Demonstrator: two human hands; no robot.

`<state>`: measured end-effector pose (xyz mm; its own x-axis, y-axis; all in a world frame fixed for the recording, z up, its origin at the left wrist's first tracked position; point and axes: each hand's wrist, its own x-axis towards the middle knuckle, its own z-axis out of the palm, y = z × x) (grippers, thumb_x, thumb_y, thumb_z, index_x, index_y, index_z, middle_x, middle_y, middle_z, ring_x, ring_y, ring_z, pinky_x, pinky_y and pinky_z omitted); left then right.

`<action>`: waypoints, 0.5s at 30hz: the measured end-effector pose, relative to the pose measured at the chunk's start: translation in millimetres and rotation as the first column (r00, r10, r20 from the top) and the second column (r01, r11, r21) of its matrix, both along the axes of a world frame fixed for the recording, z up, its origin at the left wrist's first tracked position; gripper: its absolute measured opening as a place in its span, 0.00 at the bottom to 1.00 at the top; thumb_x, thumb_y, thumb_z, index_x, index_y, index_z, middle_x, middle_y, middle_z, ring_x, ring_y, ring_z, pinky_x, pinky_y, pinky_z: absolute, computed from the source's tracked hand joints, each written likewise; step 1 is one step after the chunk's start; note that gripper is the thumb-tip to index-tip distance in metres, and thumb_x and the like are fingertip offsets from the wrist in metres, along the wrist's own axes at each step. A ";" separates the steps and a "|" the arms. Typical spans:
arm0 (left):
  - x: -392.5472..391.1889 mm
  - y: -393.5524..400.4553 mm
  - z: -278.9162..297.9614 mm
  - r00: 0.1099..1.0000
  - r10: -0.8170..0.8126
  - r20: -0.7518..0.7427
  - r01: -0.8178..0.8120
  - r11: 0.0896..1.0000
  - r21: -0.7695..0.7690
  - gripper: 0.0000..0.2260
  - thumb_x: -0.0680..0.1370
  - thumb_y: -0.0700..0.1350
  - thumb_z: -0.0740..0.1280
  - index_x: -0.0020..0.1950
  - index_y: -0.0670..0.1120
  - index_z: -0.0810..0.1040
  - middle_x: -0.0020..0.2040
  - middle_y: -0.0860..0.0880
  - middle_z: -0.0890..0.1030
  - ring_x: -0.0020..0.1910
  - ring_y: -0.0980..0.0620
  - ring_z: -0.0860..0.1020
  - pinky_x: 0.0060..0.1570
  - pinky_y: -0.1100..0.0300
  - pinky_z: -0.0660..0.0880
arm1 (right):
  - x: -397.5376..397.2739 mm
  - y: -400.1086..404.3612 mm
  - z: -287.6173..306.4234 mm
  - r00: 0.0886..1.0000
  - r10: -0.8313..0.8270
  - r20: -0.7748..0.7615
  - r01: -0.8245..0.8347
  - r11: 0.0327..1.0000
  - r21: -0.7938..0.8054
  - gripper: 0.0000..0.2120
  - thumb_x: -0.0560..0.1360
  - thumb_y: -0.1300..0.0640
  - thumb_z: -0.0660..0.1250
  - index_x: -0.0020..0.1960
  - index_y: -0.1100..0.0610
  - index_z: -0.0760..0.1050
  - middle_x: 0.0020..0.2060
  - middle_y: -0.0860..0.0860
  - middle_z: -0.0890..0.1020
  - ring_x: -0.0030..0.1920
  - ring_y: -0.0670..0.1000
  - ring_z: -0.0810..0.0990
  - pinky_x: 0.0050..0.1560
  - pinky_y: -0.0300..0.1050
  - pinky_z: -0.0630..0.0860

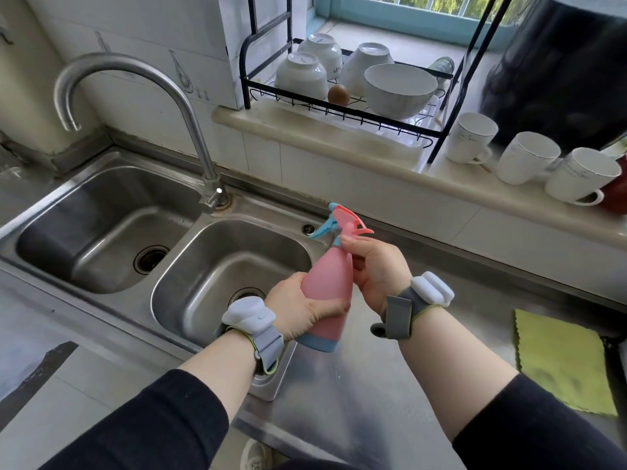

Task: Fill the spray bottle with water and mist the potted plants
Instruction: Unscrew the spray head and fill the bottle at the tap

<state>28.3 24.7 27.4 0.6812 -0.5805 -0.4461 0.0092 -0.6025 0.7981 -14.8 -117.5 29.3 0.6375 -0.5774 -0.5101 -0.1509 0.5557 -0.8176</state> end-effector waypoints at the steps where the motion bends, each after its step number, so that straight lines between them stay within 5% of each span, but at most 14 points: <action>1: 0.4 -0.3 -0.6 1.000 0.005 0.000 -0.005 1.000 0.000 0.31 0.57 0.61 0.73 0.56 0.50 0.76 0.50 0.52 0.80 0.47 0.52 0.79 0.40 0.62 0.73 | 0.3 -1.1 -1.2 1.000 0.006 0.005 -0.006 1.000 0.004 0.06 0.71 0.61 0.72 0.47 0.62 0.81 0.39 0.56 0.82 0.38 0.52 0.79 0.41 0.45 0.76; 5: 2.4 -2.5 -2.3 1.000 -0.014 0.006 0.014 1.000 0.018 0.32 0.57 0.61 0.73 0.58 0.50 0.76 0.50 0.52 0.81 0.47 0.52 0.79 0.40 0.63 0.73 | 2.6 -1.4 -2.9 0.998 0.057 -0.036 -0.057 0.998 -0.019 0.18 0.68 0.57 0.76 0.55 0.62 0.79 0.41 0.55 0.82 0.39 0.52 0.80 0.39 0.44 0.76; 10: 3.2 -5.7 -5.8 1.000 -0.004 0.015 0.004 0.999 0.048 0.32 0.56 0.61 0.73 0.57 0.51 0.75 0.51 0.51 0.80 0.48 0.51 0.79 0.46 0.59 0.75 | 5.2 -7.7 -7.9 0.999 -0.041 0.011 0.041 0.999 0.027 0.10 0.71 0.66 0.70 0.53 0.65 0.79 0.40 0.58 0.83 0.36 0.51 0.82 0.36 0.42 0.77; 15: 5.1 -4.5 -15.7 0.999 0.048 0.004 -0.048 0.998 0.051 0.31 0.56 0.60 0.74 0.56 0.52 0.75 0.49 0.53 0.80 0.48 0.52 0.79 0.47 0.58 0.76 | 7.2 -13.8 -11.0 0.994 -0.088 0.060 0.087 0.996 0.027 0.09 0.73 0.64 0.69 0.53 0.60 0.80 0.39 0.54 0.83 0.35 0.49 0.79 0.39 0.42 0.77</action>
